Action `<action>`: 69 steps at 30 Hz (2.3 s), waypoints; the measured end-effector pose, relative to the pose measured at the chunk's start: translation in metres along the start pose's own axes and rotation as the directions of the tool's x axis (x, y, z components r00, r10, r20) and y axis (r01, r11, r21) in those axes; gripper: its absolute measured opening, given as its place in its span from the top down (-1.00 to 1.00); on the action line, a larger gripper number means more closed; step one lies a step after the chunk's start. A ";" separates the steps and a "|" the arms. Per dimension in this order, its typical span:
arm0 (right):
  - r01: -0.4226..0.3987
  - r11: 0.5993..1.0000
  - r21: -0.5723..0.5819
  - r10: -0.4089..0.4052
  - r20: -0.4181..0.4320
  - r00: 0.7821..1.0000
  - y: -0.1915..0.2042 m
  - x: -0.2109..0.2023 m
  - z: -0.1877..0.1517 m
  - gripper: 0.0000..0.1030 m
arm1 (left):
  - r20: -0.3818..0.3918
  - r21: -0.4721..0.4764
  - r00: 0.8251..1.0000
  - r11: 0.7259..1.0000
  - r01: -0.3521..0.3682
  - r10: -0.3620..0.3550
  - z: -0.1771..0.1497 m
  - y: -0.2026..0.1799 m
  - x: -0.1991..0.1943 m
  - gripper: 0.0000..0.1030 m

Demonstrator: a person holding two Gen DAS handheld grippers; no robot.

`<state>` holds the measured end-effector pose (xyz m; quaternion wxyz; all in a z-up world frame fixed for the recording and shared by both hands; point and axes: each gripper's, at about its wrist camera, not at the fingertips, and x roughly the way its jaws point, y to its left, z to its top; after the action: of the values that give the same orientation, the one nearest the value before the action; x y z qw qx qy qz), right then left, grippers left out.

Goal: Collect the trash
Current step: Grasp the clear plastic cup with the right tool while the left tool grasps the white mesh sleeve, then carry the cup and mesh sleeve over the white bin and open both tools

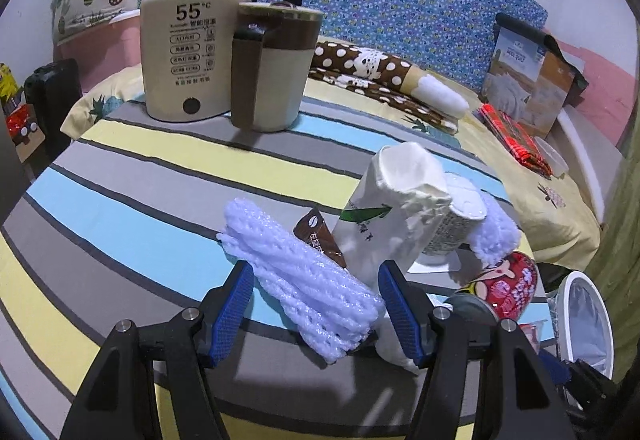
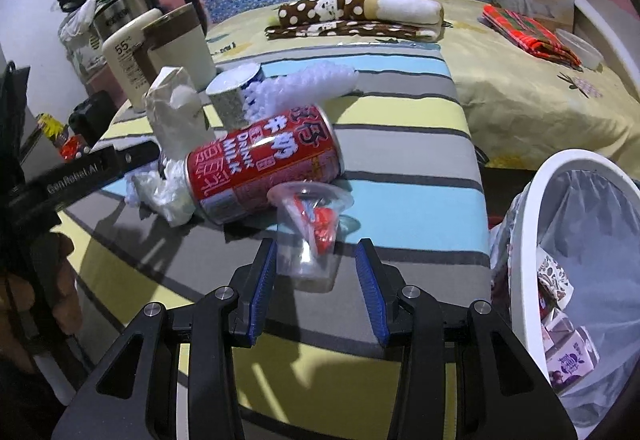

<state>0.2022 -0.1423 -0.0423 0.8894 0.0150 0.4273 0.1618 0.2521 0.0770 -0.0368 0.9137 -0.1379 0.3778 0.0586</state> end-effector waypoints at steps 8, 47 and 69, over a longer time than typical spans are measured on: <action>-0.037 0.999 0.005 0.037 0.025 0.999 0.000 -0.005 -0.002 0.42 | -0.017 -0.005 1.000 1.000 0.026 -0.026 -0.006 0.010 -0.001 0.65; -0.050 0.998 0.032 0.044 0.169 0.985 -0.013 -0.080 -0.029 0.43 | 0.060 0.225 0.994 0.971 0.079 -0.095 -0.071 -0.057 -0.120 0.74; -0.005 0.994 0.106 -0.017 0.204 0.979 -0.050 -0.103 -0.042 0.43 | 0.003 0.314 0.979 0.930 0.193 -0.204 -0.086 -0.115 -0.118 0.74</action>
<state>0.1239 -0.2248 0.0005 0.9270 0.0775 0.3416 0.1338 0.1348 -0.0588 0.0118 0.9318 -0.0280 0.3501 -0.0919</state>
